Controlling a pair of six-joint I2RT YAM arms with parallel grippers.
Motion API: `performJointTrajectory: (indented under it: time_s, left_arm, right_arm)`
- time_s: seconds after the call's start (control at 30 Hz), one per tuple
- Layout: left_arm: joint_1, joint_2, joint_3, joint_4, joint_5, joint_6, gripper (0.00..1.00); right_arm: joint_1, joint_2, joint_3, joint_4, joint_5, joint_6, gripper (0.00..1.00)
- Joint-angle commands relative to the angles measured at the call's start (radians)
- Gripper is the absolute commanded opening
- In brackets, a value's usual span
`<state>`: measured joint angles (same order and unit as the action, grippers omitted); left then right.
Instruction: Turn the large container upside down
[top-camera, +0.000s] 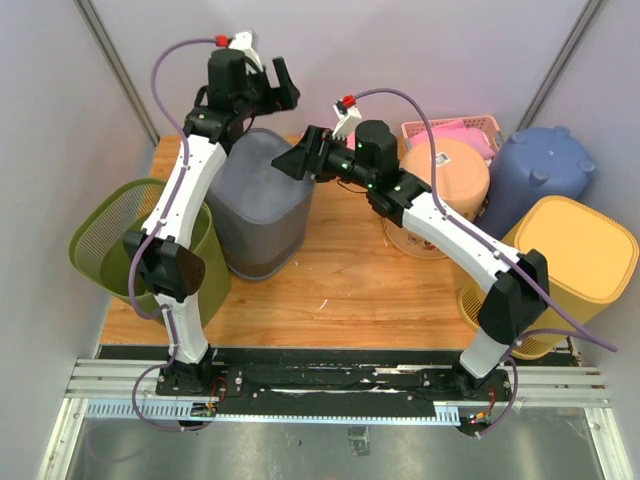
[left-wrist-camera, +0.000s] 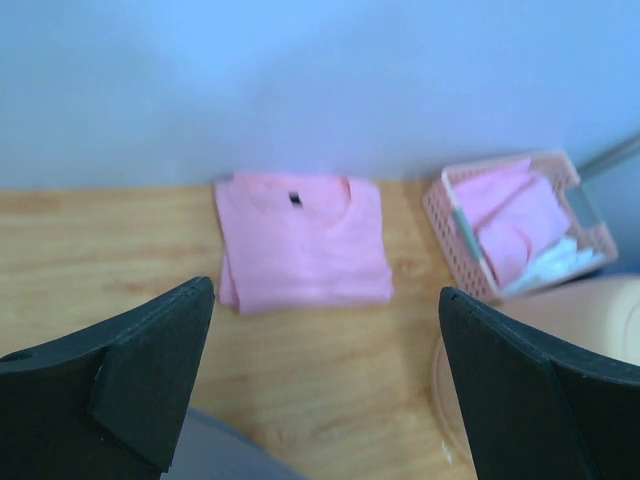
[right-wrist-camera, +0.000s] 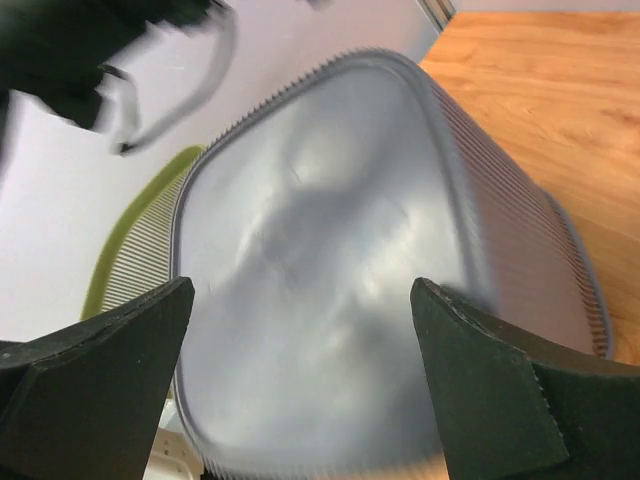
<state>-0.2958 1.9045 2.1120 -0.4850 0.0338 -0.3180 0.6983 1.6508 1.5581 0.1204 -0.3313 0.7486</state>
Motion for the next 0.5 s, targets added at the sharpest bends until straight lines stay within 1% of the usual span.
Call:
performJointTrajectory:
  time_s: [0.0, 0.07, 0.17, 0.27, 0.37, 0.47]
  left_arm:
    - [0.032, 0.061, 0.185, -0.099, -0.078, 0.020, 0.99]
    - [0.039, 0.065, 0.220, -0.109, -0.080, 0.025, 0.99]
    - [0.043, 0.039, 0.216, -0.101, -0.073, 0.043, 0.99]
    - [0.043, -0.009, 0.186, -0.104, -0.059, 0.053, 0.99]
    - [0.039, -0.102, 0.093, -0.114, -0.034, 0.066, 0.99]
    - [-0.001, -0.243, -0.086, -0.114, -0.101, 0.110, 0.99]
  right_arm:
    - [0.011, 0.069, 0.069, -0.042, 0.002, -0.018, 0.92]
    - [0.015, 0.077, 0.089, -0.047, -0.017, -0.020, 0.92]
    - [0.019, 0.052, 0.089, -0.063, -0.025, -0.039, 0.92]
    - [0.019, -0.003, 0.072, -0.113, -0.020, -0.096, 0.92]
    - [0.020, -0.100, -0.013, -0.170, 0.057, -0.174, 0.92]
    - [0.019, -0.235, -0.165, -0.210, 0.188, -0.242, 0.93]
